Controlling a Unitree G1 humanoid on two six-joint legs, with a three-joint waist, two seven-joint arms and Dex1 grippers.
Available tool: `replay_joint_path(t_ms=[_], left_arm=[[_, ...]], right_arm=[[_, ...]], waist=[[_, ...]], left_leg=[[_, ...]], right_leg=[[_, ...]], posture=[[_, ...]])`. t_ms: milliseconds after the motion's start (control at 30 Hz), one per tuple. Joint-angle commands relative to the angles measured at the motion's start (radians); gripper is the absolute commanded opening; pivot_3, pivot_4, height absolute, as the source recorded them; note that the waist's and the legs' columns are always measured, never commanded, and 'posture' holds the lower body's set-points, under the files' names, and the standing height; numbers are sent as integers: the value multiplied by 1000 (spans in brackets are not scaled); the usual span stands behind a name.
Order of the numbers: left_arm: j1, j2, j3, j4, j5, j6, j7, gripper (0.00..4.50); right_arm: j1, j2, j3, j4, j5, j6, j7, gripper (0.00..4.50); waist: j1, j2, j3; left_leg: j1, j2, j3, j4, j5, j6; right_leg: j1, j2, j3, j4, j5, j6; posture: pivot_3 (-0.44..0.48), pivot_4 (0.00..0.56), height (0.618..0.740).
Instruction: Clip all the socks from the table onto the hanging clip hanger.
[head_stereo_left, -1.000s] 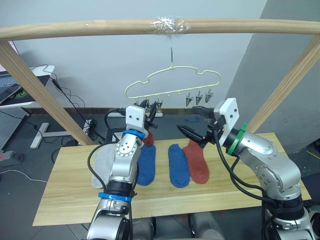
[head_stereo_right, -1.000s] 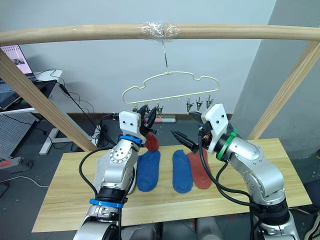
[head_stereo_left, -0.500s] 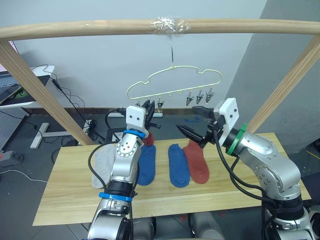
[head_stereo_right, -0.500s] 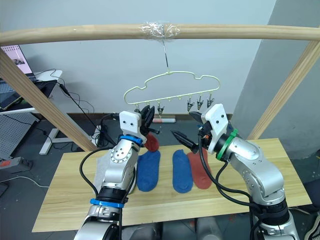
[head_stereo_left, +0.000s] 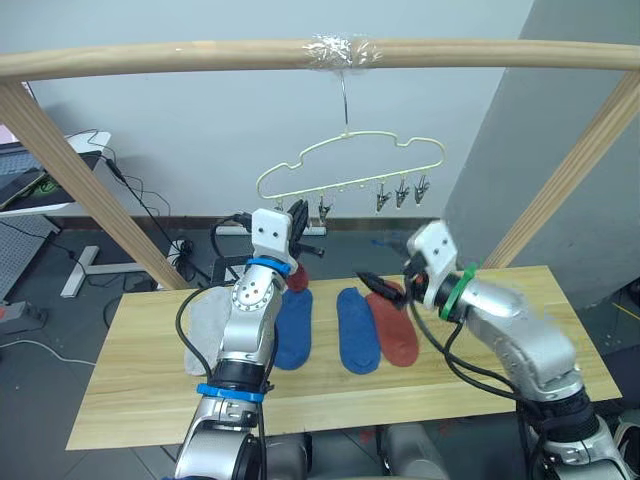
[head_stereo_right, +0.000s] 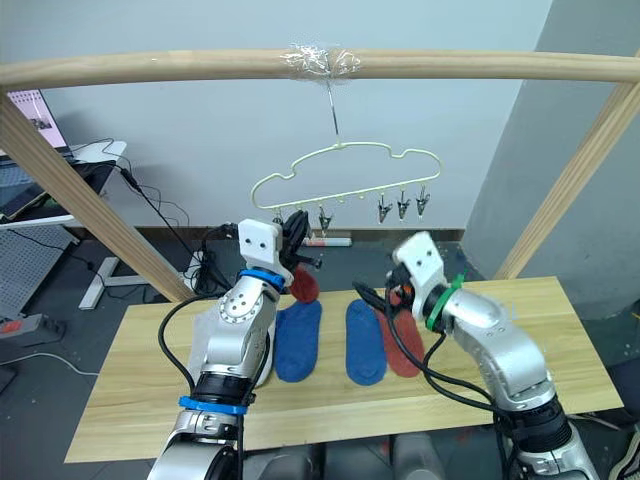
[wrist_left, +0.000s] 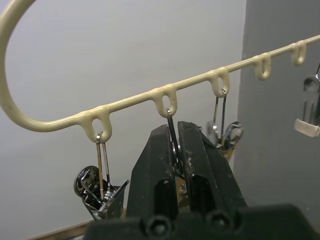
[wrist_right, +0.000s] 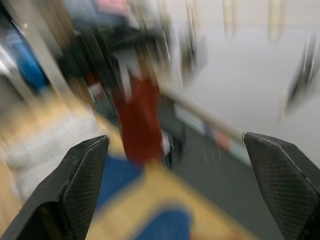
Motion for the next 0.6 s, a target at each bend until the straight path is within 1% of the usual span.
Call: replay_joint_path(t_ms=[33, 133, 233, 333, 400, 467, 567, 600], left_arm=[[-28, 23, 66, -118, -164, 222, -34, 7], [-31, 58, 88, -193, -239, 349, -54, 7], [-16, 91, 81, -244, -253, 423, -60, 7], [11, 101, 69, -288, -241, 420, -59, 7], [19, 97, 69, -302, -243, 422, -53, 7], [24, 96, 67, -311, -244, 426, -52, 7], [22, 96, 67, -314, -245, 431, -53, 0], [21, 96, 68, -313, -245, 432, -54, 0]], right_arm=[[-16, 20, 65, 286, -124, -163, -6, 4500], [-71, 23, 104, 497, -193, -257, 35, 4500], [-123, 49, 99, 679, -227, -310, 42, 4500], [-166, 78, 100, 842, -255, -345, 56, 4500], [-178, 95, 93, 908, -261, -369, 71, 4500], [-185, 107, 86, 950, -267, -395, 86, 4500], [-183, 106, 91, 1002, -295, -425, 99, 3919], [-181, 107, 89, 1011, -299, -430, 104, 3559]], waist=[[-2, 0, 0], [-6, 1, 1], [-6, 1, 1], [-4, 1, 1], [3, 1, 1], [5, 1, 1], [4, 1, 1], [5, 1, 1]], left_leg=[[0, 0, 0, 0, 0, 0], [1, 0, 0, 0, 1, 1], [1, 1, 0, 0, 1, 1], [1, 0, 0, 0, 1, 1], [1, 0, 0, 0, 1, 1], [1, 0, 0, 0, 1, 1], [2, 0, 0, 0, 1, 1], [3, 0, 0, 0, 1, 1]], right_leg=[[0, 0, 0, 0, 1, 0], [0, 1, 0, 1, 1, 0], [0, 1, 0, 1, 1, 0], [0, 1, 1, 1, 1, 0], [0, 1, 1, 0, 4, -5], [0, 1, 1, 0, 4, -5], [3, 1, 1, -1, 4, -3], [4, 1, 1, -1, 3, -2]], posture=[[-147, 168, 740], [-123, 166, 740], [-101, 165, 740], [-101, 165, 740], [-87, 162, 740], [-83, 161, 740], [-80, 155, 740], [-80, 155, 740]])
